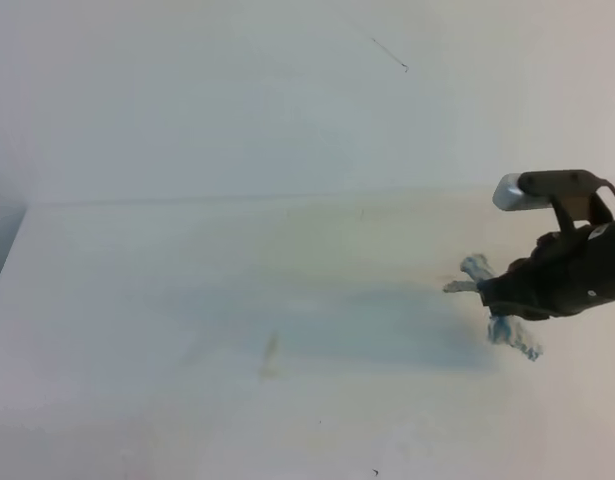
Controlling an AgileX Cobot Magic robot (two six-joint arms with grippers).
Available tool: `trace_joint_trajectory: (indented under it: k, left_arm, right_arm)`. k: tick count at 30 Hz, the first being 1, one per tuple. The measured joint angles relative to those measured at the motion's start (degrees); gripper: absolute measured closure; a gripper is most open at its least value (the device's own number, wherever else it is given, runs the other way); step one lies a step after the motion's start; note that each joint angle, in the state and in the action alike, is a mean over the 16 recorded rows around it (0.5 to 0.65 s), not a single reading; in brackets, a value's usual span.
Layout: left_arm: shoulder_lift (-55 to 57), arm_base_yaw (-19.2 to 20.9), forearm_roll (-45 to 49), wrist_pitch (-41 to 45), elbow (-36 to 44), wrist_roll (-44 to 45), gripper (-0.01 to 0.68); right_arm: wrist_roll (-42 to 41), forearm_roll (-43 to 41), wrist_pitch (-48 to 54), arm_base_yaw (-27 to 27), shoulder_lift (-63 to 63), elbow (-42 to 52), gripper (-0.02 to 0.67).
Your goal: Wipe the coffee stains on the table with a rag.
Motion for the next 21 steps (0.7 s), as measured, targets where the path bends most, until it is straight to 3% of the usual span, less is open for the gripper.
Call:
trace_joint_trajectory:
  k: [8, 21]
  left_arm:
    - [0.0, 0.0, 0.0, 0.0, 0.0, 0.0, 0.672]
    - [0.0, 0.0, 0.0, 0.0, 0.0, 0.0, 0.672]
  right_arm:
    - [-5.5, 1.6, 0.8, -0.3, -1.8, 2.3, 0.585]
    - [-12.8, 7.9, 5.3, -0.1, -3.5, 2.1, 0.306]
